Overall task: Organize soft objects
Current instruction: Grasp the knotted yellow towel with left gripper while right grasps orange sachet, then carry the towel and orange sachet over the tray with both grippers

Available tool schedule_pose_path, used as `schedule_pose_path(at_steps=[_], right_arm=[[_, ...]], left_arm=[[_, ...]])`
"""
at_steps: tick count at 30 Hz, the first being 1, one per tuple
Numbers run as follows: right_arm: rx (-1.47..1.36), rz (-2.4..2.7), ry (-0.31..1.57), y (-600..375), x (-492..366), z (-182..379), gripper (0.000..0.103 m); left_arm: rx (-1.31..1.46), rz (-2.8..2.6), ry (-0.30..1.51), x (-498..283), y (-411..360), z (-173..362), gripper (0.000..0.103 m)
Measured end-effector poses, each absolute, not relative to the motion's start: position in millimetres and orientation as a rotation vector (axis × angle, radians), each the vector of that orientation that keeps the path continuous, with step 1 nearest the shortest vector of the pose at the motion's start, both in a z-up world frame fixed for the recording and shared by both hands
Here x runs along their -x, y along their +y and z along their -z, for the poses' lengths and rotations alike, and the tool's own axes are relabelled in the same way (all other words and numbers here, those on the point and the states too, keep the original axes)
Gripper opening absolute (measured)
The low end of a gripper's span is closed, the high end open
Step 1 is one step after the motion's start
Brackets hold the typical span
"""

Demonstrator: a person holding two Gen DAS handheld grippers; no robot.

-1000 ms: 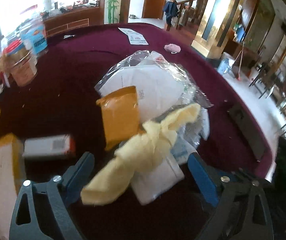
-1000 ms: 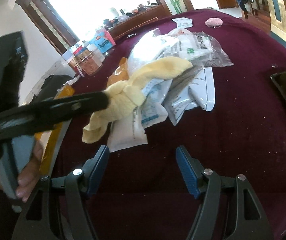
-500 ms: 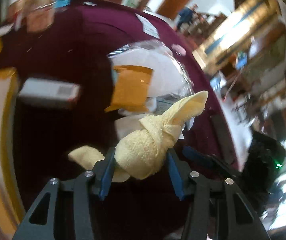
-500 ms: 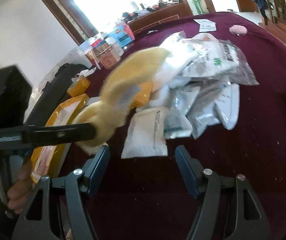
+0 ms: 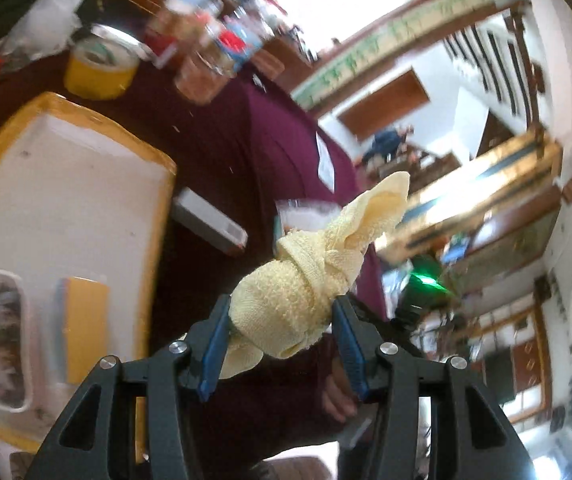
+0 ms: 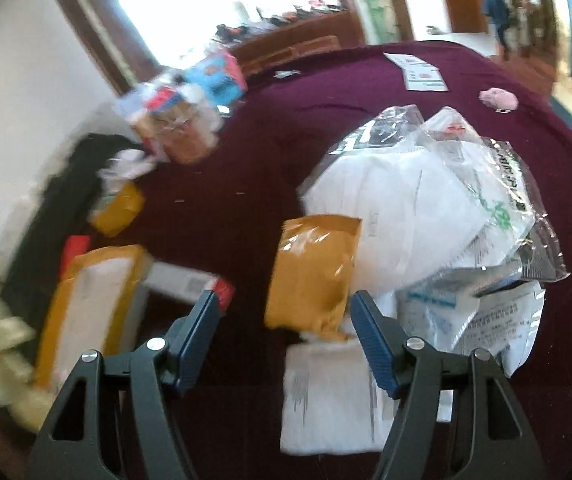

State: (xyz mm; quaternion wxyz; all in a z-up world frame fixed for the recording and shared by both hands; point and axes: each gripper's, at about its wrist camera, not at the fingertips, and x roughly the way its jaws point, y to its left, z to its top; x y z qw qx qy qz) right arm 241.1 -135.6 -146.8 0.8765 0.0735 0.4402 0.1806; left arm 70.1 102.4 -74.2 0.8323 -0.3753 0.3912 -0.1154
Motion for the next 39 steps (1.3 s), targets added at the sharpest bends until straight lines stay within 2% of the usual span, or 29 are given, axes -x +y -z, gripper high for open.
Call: schedule_pose_path(at_steps=[5,6,9,24,31,39], right_arm=[[0.011,-0.185,0.919,-109,-250,167,0.065],[0.057,-0.149,0.912,-105,-250,171,0.055],[0.084,-0.114,0.881,-106,-246,175,0.046],[-0.265,-0.403,0.692,-148,-146,111,0.047],[-0.218,-0.679,0.738,-79,-124,87,0.047],[-0.06,-0.804,0.838,14,-135,118,0.047]], left_arm=[[0.805,0.158,0.751,-42,139,60,0.053],[0.813,0.15,0.745,-38,144,60,0.053],[0.836,0.105,0.731,-26,162,62,0.053],[0.917,0.032,0.702,-16,214,79,0.053],[0.937,0.001,0.705,-34,236,81,0.053],[0.935,-0.081,0.807,-63,255,114,0.053]])
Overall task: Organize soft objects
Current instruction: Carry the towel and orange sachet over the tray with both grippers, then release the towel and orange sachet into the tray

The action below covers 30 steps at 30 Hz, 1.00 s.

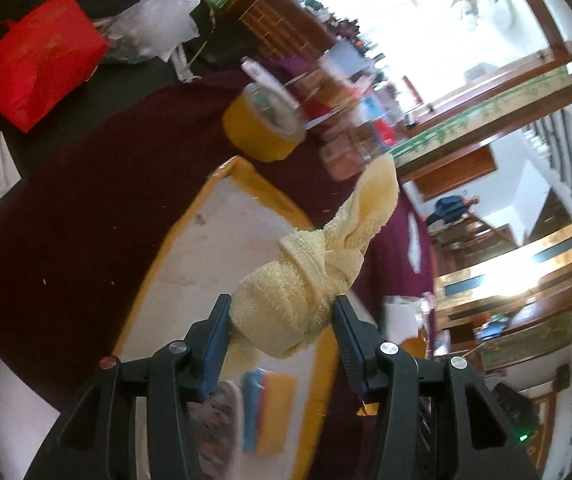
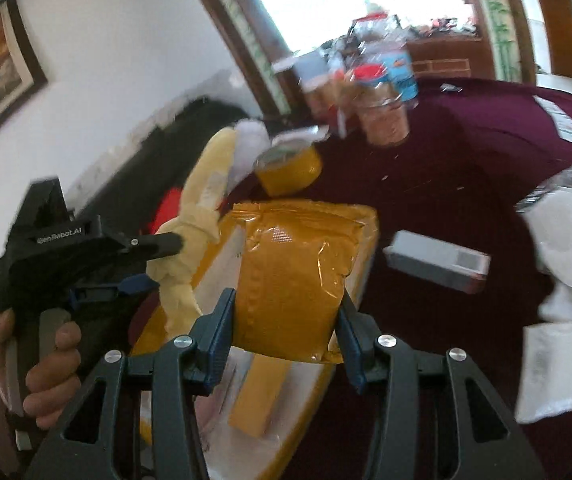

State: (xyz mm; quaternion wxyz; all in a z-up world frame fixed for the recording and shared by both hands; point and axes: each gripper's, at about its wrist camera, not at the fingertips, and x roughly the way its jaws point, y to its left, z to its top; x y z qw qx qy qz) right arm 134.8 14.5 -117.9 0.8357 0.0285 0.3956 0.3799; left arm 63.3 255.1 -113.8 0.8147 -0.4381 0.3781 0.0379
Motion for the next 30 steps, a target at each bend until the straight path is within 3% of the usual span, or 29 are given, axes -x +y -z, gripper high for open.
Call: schedule_pose_path(at_steps=[8,14,18,20,26,30], right_arm=[[0.102,-0.741,0.928,66,-158,159,0.047],[0.202,-0.707,0.919,78,-154,169,0.048],[0.244,-0.725,0.921,82,-153,173,0.055],[0.215,-0.739,0.919,76,-151,170,0.066],[0.108,-0.83,0.856,38,-134,154,0.07],[-0.031,-0.865,0.884,-14,-141,147,0.073]], left_arm=[[0.814,-0.221,0.967,-94,257,154,0.054],[0.742,-0.243,0.968,-97,256,155,0.056],[0.69,-0.243,0.97,-96,248,151,0.068],[0.689,-0.234,0.967,-95,245,149,0.071],[0.674,-0.248,0.919,-77,232,137,0.074],[0.669,-0.246,0.869,-66,215,121,0.081]])
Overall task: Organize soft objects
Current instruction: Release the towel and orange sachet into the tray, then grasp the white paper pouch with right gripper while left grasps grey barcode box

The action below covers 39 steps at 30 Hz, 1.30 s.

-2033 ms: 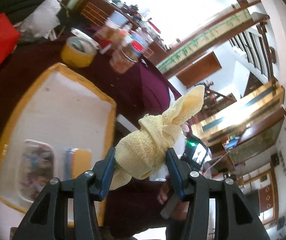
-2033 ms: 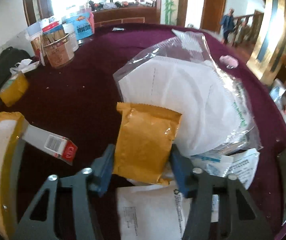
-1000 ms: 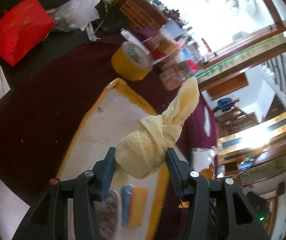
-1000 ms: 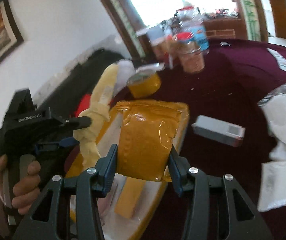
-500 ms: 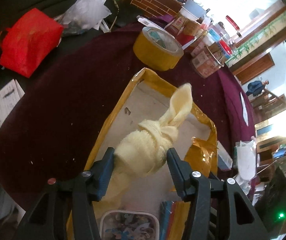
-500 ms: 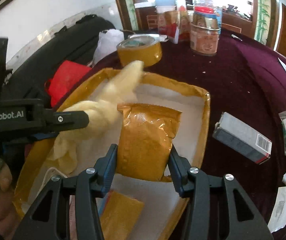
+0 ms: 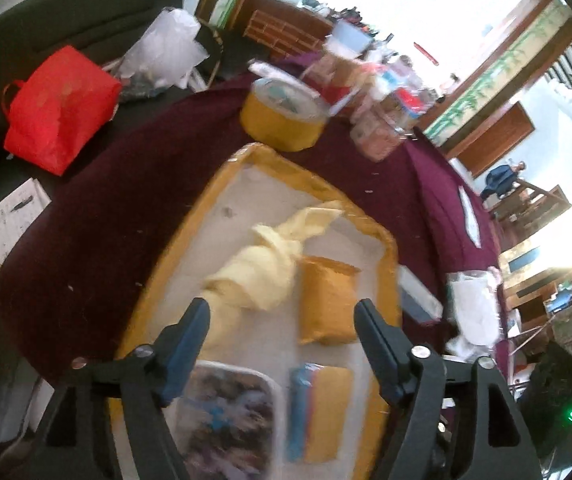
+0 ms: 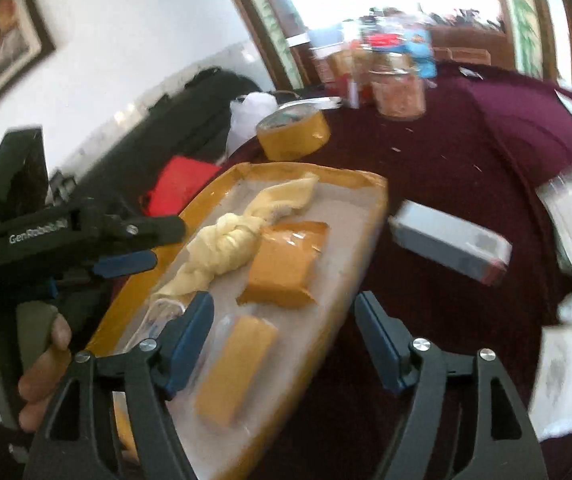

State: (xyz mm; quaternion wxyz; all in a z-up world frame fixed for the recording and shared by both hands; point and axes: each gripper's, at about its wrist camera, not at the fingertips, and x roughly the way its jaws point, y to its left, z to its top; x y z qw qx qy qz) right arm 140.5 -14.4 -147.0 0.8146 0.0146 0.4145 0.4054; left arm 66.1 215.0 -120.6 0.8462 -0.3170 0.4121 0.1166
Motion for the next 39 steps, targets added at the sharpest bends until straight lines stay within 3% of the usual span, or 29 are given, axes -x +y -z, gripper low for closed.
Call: schedule_pose_path(at_steps=[12,22,24,27,34,39], right_arm=[[-0.178,-0.419,0.952,-170,-176,166,0.073],[0.018,-0.276,0.96,-139,-186,184,0.077],[0.074,-0.253,0.935,-133,-180,187,0.073],[0.064,-0.286,0.913,-130,-172,188,0.053],[-0.056,-0.36,0.856,-153,-157,180,0.041],[-0.148,-0.375,0.849,-182,-161,181,0.04]], left_arm=[[0.637,-0.036,0.95,-93,121,112,0.083],[0.604,-0.032,0.989,-99,91,112,0.083],[0.596,-0.025,1.006,-106,85,110,0.083],[0.579,-0.045,1.033,-122,77,109,0.083],[0.603,-0.027,1.154,-186,57,126,0.083],[0.65,-0.099,1.229,-228,54,146,0.083]])
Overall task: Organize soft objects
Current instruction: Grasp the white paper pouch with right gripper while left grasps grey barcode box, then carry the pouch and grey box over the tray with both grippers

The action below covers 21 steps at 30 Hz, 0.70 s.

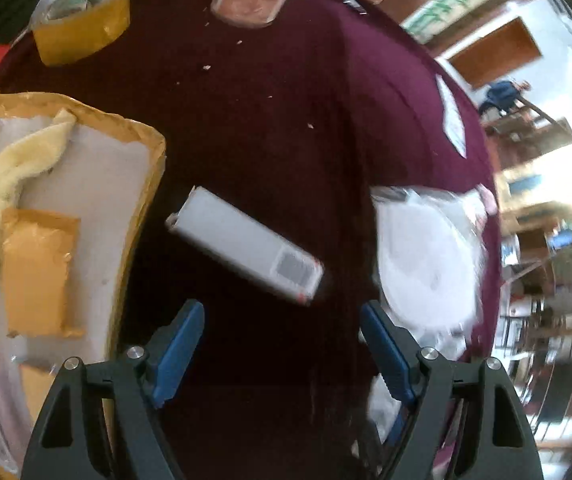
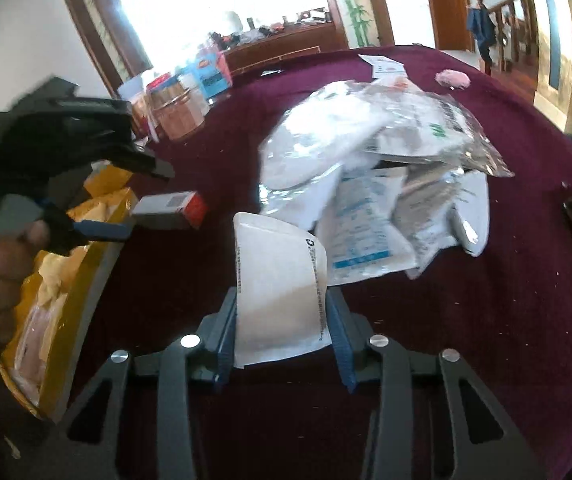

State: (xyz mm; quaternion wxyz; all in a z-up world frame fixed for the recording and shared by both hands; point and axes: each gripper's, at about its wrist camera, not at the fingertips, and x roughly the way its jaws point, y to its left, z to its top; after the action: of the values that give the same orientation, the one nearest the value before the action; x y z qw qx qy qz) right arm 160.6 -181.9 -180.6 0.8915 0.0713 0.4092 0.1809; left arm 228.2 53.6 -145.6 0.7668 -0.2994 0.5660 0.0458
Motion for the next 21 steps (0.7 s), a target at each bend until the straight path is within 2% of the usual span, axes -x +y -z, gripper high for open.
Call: schedule_pose_path(at_steps=[5,7,8,9,11,12,21], right_arm=[[-0.138,-0.39,0.849,-178,-157,181,0.04],[-0.13,-0.395,0.844,-178,-154,181,0.041],[-0.136,-0.398,0.844,-181,-152,182,0.041],[-0.148,-0.403,0.847,-182,-152,183,0.041],[-0.182,-0.413,0.857,-185,-154,184,0.041],[-0.196,-0.418,0.862,-186,-155,184,0.042],[-0.248,-0.478,0.838,-189,-147,181,0.04]], left_arm=[[0.628,-0.232,1.243,-257,53,162,0.082],[0.641,-0.269,1.28,-263,50,171,0.077],[0.607,-0.274,1.285,-264,47,174,0.069],[0.567,-0.286,1.273,-264,44,173,0.054],[0.508,-0.286,1.26,-257,39,170,0.033],[0.503,-0.25,1.261,-251,37,170,0.029],[0.408,-0.045,1.212,-167,25,155,0.028]])
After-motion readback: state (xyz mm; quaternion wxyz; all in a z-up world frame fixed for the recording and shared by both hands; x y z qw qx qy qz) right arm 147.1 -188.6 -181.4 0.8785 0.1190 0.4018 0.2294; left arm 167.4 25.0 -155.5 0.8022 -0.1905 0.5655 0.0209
